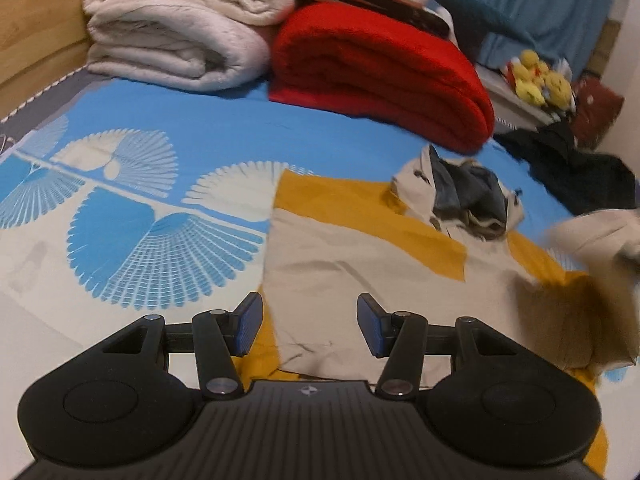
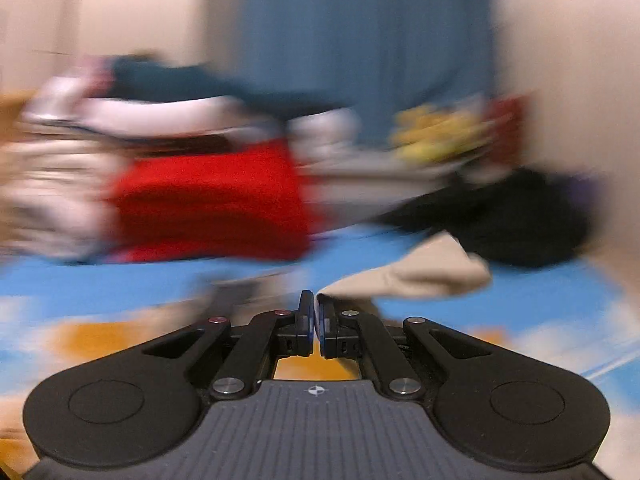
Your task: Fold large clothes
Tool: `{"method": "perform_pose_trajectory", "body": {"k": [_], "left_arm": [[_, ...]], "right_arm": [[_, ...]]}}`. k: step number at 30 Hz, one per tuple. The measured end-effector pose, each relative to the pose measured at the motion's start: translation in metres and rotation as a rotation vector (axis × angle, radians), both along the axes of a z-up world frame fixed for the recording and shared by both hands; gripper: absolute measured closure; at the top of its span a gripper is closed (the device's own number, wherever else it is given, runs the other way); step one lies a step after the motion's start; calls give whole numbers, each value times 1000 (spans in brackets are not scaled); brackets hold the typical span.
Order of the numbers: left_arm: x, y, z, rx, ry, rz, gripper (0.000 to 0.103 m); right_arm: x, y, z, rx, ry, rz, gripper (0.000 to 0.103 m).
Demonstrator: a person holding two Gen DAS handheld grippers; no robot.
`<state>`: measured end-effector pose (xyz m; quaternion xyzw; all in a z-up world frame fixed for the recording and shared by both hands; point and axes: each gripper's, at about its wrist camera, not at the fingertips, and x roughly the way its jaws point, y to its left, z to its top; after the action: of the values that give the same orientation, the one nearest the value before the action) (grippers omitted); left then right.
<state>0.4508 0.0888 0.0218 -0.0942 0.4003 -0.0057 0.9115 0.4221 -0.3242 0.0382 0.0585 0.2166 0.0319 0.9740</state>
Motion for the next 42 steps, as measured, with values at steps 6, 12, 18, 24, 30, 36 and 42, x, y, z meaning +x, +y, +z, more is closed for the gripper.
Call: {"method": "perform_pose_trajectory", "body": {"k": [6, 12, 18, 24, 30, 36, 42], "left_arm": [[-4, 21, 5, -65, 15, 20, 46], [-1, 23, -6, -123, 37, 27, 69], [6, 6, -35, -155, 104, 12, 77], [15, -11, -74, -167, 203, 4, 77], [25, -13, -95, -158, 243, 8, 76], [31, -22, -109, -176, 290, -4, 67], [33, -34, -105, -140, 263, -50, 103]], "right_arm": [[-30, 77, -18, 294, 270, 221, 88], [-82, 50, 9, 345, 269, -57, 87], [-112, 30, -17, 369, 195, -144, 79], [-79, 26, -47, 290, 243, -164, 76], [-63, 15, -58, 248, 256, -158, 77], [-50, -3, -65, 306, 289, -216, 76], [-46, -14, -72, 337, 313, -253, 76]]}}
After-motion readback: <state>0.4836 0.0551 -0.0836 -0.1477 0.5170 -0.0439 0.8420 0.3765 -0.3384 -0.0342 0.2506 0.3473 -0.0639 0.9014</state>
